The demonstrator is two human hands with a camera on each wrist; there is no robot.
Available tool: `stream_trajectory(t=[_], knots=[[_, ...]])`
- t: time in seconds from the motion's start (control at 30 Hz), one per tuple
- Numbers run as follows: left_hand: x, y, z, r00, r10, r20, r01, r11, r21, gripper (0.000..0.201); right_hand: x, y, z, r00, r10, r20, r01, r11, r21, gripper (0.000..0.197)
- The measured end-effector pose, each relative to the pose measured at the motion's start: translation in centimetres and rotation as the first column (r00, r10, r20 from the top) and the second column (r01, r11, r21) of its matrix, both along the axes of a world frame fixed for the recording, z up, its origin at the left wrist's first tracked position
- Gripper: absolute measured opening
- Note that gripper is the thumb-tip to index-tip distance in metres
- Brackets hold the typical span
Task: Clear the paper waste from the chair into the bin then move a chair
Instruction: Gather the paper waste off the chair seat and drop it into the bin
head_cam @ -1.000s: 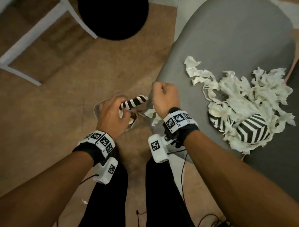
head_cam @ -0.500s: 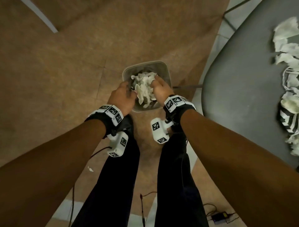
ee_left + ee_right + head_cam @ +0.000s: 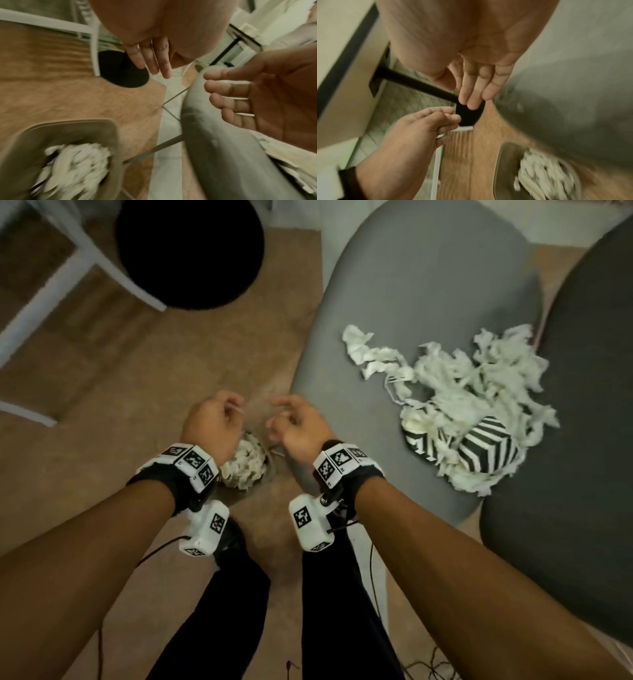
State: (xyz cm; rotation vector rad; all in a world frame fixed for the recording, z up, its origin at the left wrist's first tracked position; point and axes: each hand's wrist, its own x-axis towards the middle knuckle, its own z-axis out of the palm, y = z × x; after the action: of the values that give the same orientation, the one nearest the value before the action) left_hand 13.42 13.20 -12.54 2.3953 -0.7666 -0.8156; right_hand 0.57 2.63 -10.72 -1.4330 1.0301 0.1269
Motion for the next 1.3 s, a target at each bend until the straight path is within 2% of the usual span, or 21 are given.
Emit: stream_trajectory(t=[0.1, 0.17, 0.27, 0.33, 0.4, 0.47, 0.57, 0.6, 0.67, 0.73, 0.8, 0.9, 1.0, 1.07, 1.17, 1.23, 1.3], knots=[[-2.6, -7.9, 1.3, 0.992, -0.107, 0.074, 0.116, 0.983, -0.144, 0.024, -4.6, -6.4, 2.7, 0.981, -0.182, 0.069, 0.184, 0.982, -0.028, 0.024], [-5.2, -13.0, 1.2, 0.969, -0.218, 0.117, 0.236, 0.956, -0.173, 0.031, -8.2, -10.5, 3.4, 0.960, -0.269, 0.080, 0.277, 0.952, -0.128, 0.027], [-9.2, -19.1, 1.0, 0.914, -0.365, 0.181, 0.387, 0.915, -0.110, 0.049, -14.1, -16.0, 3.1, 0.934, -0.352, 0.061, 0.356, 0.901, -0.248, 0.027], [-10.4, -21.8, 0.3, 0.867, -0.447, 0.219, 0.457, 0.890, 0.010, 0.055, -17.3, -18.8, 3.1, 0.923, -0.383, 0.047, 0.379, 0.877, -0.294, 0.026], [-10.6, -24.0, -0.7, 0.814, -0.545, 0.202, 0.525, 0.839, 0.146, 0.049, -19.8, -21.0, 3.0, 0.917, -0.399, 0.008, 0.382, 0.872, -0.305, 0.026], [-10.8, -26.0, -1.0, 0.786, -0.589, 0.188, 0.563, 0.807, 0.178, 0.040, -21.6, -22.8, 2.7, 0.921, -0.388, -0.032, 0.356, 0.874, -0.331, 0.023], [-13.1, -28.4, -0.4, 0.846, -0.499, 0.187, 0.507, 0.862, 0.007, 0.041, -23.1, -24.6, 2.2, 0.931, -0.354, -0.088, 0.288, 0.860, -0.420, 0.022], [-14.3, -29.0, 0.0, 0.851, -0.501, 0.156, 0.513, 0.857, -0.047, 0.045, -23.3, -25.1, 1.9, 0.924, -0.367, -0.104, 0.284, 0.844, -0.455, 0.022], [-17.1, -29.8, 0.5, 0.800, -0.592, 0.095, 0.599, 0.798, -0.066, 0.054, -23.4, -26.1, 1.5, 0.909, -0.399, -0.122, 0.270, 0.787, -0.555, 0.023], [-18.7, -30.4, -0.1, 0.699, -0.708, 0.102, 0.706, 0.706, 0.059, 0.056, -23.3, -27.4, 1.2, 0.903, -0.396, -0.167, 0.203, 0.735, -0.647, 0.028], [-18.7, -30.7, -1.2, 0.652, -0.746, 0.138, 0.721, 0.666, 0.193, 0.046, -23.2, -28.7, 0.9, 0.896, -0.365, -0.253, 0.107, 0.730, -0.675, 0.038], [-17.3, -30.2, -1.3, 0.730, -0.658, 0.182, 0.636, 0.753, 0.171, 0.030, -22.8, -30.9, 0.2, 0.893, -0.280, -0.354, -0.017, 0.763, -0.646, 0.061], [-15.4, -28.7, -0.8, 0.787, -0.586, 0.195, 0.562, 0.810, 0.169, 0.025, -22.2, -32.3, -1.0, 0.837, -0.163, -0.523, -0.181, 0.819, -0.544, 0.082], [-14.0, -27.5, -0.5, 0.804, -0.562, 0.196, 0.534, 0.826, 0.179, 0.021, -21.7, -32.4, -1.5, 0.792, -0.136, -0.595, -0.243, 0.825, -0.511, 0.073], [-12.6, -25.7, -0.5, 0.831, -0.526, 0.183, 0.498, 0.849, 0.178, 0.015, -21.3, -32.2, -1.1, 0.761, -0.085, -0.644, -0.371, 0.757, -0.538, 0.042], [-12.8, -24.9, -0.6, 0.853, -0.497, 0.159, 0.483, 0.867, 0.121, 0.012, -20.9, -32.0, -0.1, 0.775, -0.062, -0.629, -0.407, 0.712, -0.572, 0.031], [-13.6, -24.6, -0.8, 0.839, -0.532, 0.116, 0.525, 0.847, 0.087, 0.028, -20.5, -31.9, 0.7, 0.824, -0.114, -0.555, -0.316, 0.721, -0.617, 0.031]])
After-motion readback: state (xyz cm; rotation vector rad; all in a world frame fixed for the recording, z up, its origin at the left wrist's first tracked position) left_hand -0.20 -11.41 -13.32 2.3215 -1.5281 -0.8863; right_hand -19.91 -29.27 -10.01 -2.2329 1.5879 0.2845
